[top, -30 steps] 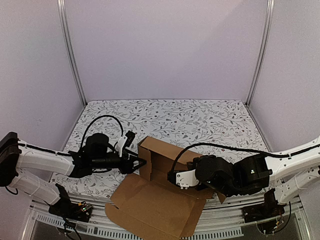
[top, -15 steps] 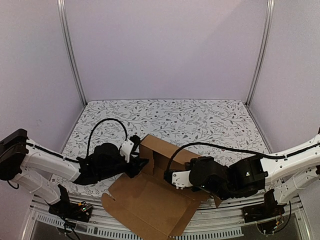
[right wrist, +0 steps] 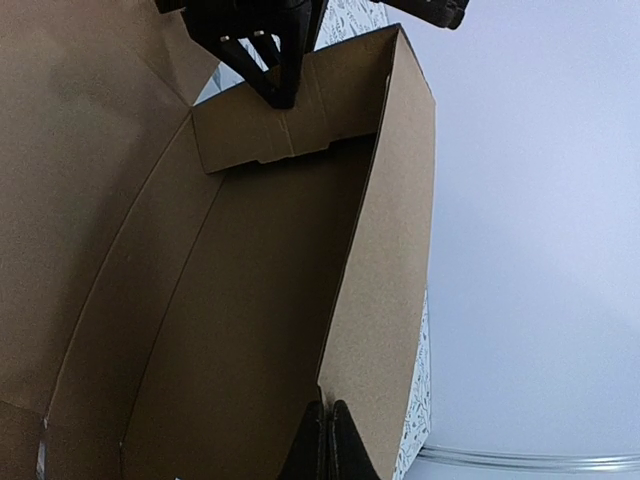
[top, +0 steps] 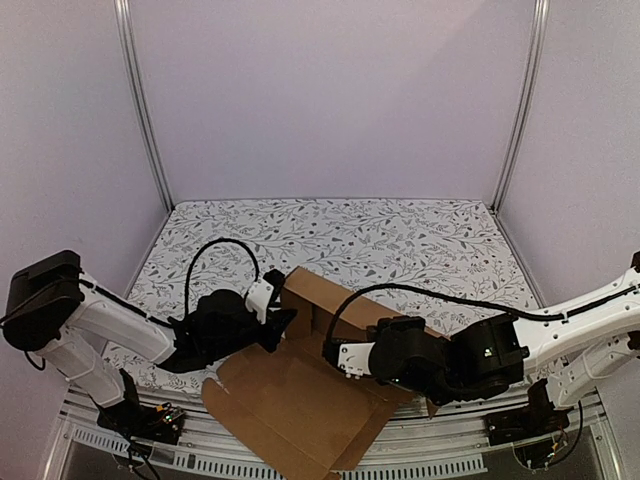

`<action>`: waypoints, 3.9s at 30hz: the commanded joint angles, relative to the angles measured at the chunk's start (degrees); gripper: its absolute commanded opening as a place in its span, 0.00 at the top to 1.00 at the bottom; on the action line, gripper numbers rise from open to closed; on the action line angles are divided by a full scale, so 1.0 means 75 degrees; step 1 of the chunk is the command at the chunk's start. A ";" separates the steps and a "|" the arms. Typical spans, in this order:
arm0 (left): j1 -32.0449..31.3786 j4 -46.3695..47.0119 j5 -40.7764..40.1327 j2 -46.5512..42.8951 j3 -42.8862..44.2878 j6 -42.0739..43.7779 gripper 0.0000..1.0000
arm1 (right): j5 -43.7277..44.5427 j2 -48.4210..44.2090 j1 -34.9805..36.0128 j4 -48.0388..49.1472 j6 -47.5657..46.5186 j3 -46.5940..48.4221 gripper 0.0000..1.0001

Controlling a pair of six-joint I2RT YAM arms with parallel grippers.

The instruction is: Fold the paper box

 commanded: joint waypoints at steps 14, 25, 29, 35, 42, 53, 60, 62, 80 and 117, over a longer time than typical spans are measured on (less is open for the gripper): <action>-0.0082 0.0613 0.0223 0.0509 0.0606 0.0558 1.00 | -0.0698 0.0541 0.0119 -0.0702 0.0687 0.0484 0.94; -0.0083 0.0159 0.0261 0.0260 0.0591 0.0592 1.00 | -0.2796 -0.0621 -0.0885 -0.0645 0.1276 0.1565 0.25; -0.0084 0.0055 0.0294 0.0215 0.0610 0.0591 1.00 | -0.3944 -0.0850 -0.1604 -0.0269 0.1622 0.1893 0.24; -0.0076 -0.0039 0.0409 0.0233 0.0651 0.0586 1.00 | -0.4406 -0.0303 -0.2539 0.0486 0.2713 0.2463 0.36; -0.0073 -0.0119 0.0463 0.0278 0.0709 0.0495 1.00 | -0.4434 0.0843 -0.3005 0.1717 0.3820 0.2656 0.96; -0.0072 -0.0392 0.0322 0.0191 0.0808 0.0508 1.00 | -0.5241 0.2070 -0.3225 0.2194 0.4794 0.3029 1.00; -0.0072 -0.0391 0.0316 0.0232 0.0815 0.0495 1.00 | -0.5562 0.2393 -0.3388 0.2371 0.5185 0.2710 1.00; -0.0072 -0.0385 0.0318 0.0258 0.0827 0.0497 1.00 | -0.5627 0.2528 -0.3434 0.2399 0.5266 0.2644 1.00; -0.0073 0.0070 0.0248 0.0788 0.0763 0.0409 0.93 | -0.6217 0.2828 -0.3506 0.2230 0.5505 0.1891 1.00; 0.0254 0.6110 0.0617 0.4146 0.0239 0.0563 0.62 | -0.6137 0.2365 -0.3493 0.2177 0.5771 0.1663 1.00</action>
